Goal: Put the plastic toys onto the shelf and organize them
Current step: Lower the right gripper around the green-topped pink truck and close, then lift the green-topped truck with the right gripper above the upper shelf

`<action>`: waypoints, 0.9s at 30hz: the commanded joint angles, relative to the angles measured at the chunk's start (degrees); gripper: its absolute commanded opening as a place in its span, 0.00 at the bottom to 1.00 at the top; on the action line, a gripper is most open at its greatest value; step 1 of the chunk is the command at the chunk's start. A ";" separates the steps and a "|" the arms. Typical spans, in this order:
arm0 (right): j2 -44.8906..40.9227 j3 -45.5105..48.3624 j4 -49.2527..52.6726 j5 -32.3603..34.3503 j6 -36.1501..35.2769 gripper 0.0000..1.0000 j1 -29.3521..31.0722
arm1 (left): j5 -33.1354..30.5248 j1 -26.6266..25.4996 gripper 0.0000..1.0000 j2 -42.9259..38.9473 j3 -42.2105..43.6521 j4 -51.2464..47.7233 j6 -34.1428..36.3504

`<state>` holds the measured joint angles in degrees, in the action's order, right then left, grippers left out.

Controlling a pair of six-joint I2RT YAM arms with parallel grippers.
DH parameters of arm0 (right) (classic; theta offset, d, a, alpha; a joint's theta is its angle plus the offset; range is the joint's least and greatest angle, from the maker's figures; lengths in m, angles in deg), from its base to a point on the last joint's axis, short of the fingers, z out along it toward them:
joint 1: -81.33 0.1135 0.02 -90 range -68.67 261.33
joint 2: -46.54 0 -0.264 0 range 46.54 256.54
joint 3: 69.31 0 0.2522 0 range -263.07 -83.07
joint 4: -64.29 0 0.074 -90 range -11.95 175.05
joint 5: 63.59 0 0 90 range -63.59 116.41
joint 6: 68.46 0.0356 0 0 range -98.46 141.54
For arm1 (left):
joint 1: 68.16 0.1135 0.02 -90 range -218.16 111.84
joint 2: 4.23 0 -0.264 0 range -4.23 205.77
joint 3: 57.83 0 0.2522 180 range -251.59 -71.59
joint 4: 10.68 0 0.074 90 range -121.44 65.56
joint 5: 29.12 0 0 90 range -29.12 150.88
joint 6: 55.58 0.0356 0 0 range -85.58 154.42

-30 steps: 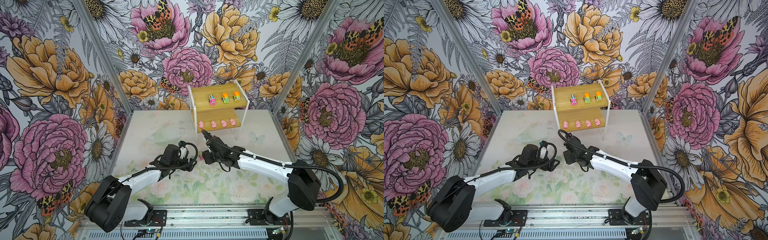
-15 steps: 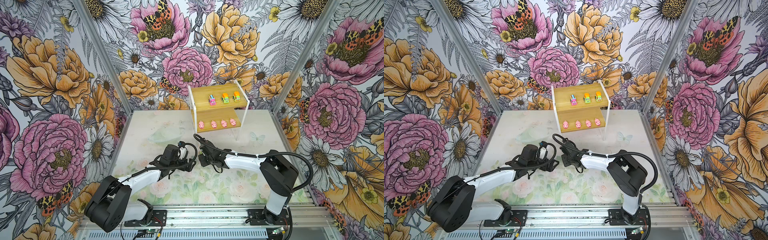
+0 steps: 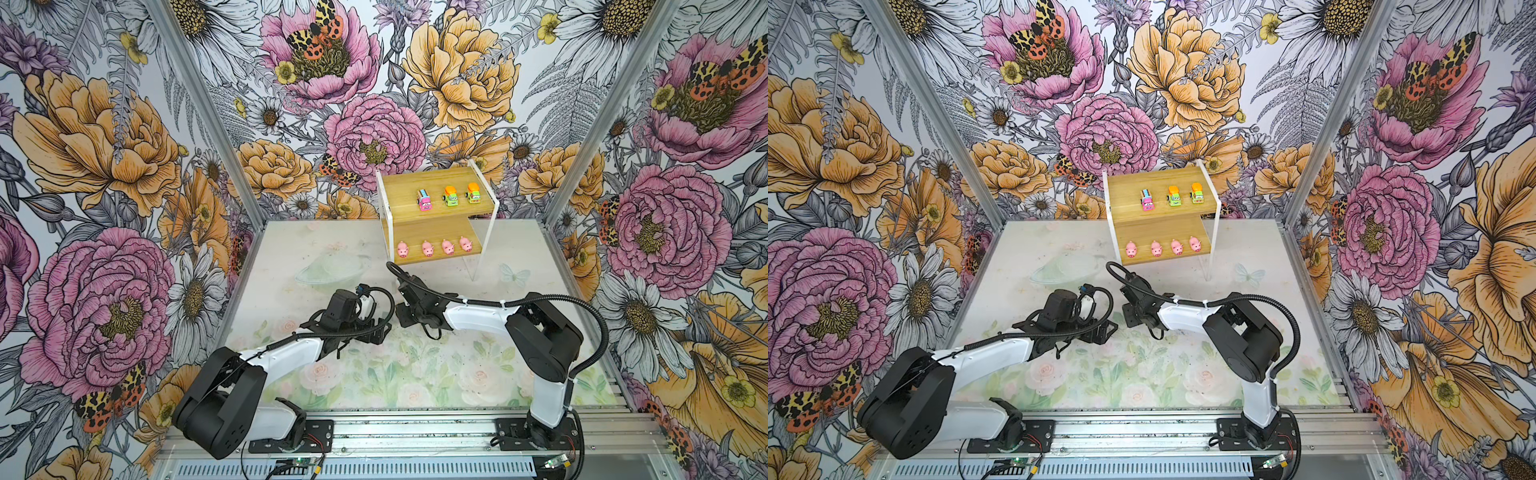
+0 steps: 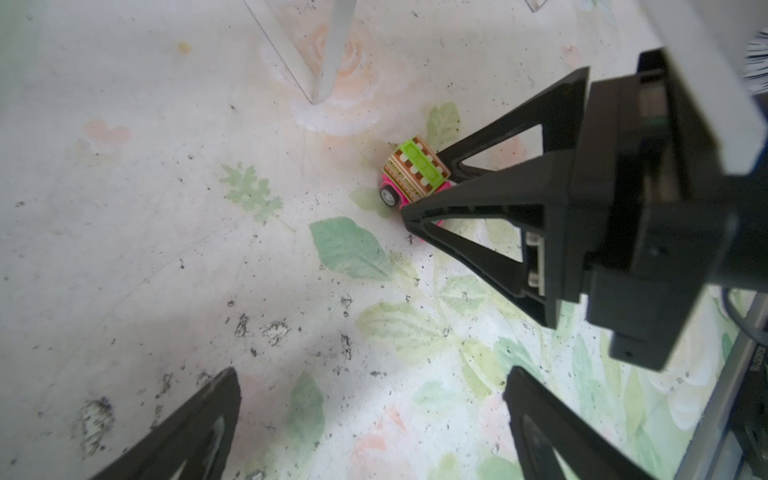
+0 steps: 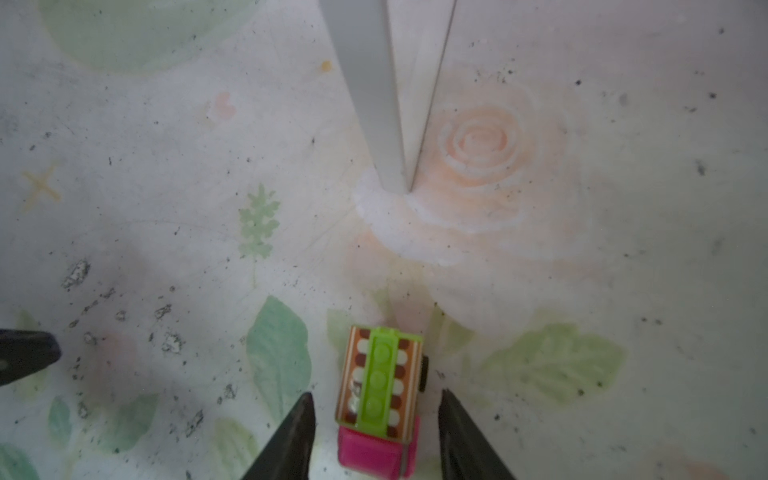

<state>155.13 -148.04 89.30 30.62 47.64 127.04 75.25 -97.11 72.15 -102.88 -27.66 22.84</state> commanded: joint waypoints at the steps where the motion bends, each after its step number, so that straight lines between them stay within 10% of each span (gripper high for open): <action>1: 1.59 -1.82 -1.35 -0.63 0.17 0.48 0.00 | -1.17 0.66 0.99 0.34 -1.14 -0.07 -0.15; 27: -14.37 1.04 7.17 -3.58 0.52 0.18 0.98 | -0.32 1.00 0.99 0.53 -1.06 0.32 -0.19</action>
<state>145.10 -144.59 91.83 28.22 48.10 127.26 75.25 -96.74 72.44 -102.88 -27.64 22.84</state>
